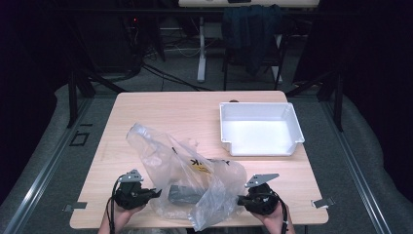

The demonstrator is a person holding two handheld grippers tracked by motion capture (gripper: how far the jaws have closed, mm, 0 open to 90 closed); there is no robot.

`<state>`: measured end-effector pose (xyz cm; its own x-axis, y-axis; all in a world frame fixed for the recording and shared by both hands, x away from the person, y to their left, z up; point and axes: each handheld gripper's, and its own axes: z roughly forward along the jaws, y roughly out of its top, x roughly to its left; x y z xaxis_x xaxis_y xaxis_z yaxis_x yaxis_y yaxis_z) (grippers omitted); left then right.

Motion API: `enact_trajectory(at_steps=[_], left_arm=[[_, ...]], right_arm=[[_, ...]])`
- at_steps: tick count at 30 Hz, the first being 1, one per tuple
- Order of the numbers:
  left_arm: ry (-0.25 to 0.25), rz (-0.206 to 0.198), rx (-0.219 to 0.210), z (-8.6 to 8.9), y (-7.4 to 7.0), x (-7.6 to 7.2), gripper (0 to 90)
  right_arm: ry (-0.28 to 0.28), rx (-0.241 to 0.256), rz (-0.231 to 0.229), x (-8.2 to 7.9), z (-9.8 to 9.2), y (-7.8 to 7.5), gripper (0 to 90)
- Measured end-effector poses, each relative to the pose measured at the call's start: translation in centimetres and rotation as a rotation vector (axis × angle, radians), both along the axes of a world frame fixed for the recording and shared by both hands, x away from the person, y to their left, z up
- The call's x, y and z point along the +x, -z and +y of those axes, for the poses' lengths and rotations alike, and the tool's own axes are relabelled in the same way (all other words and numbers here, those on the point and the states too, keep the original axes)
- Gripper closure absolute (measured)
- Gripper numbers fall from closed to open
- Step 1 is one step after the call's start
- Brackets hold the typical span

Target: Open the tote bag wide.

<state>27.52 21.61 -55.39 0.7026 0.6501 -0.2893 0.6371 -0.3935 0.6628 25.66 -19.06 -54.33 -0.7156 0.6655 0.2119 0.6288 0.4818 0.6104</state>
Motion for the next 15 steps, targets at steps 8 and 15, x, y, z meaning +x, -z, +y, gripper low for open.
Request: enact_trajectory(at_steps=[8, 15], left_arm=[[-0.067, -0.060, 0.063, -0.8, 0.5, 1.1, 90.0], [-0.127, -0.036, -0.035, 0.9, 0.4, 2.3, 89.9]], right_arm=[[0.116, -0.081, -0.076, 2.3, 1.6, 1.2, 89.4], [0.145, -0.051, -0.100, 4.0, 1.6, 0.9, 70.6]])
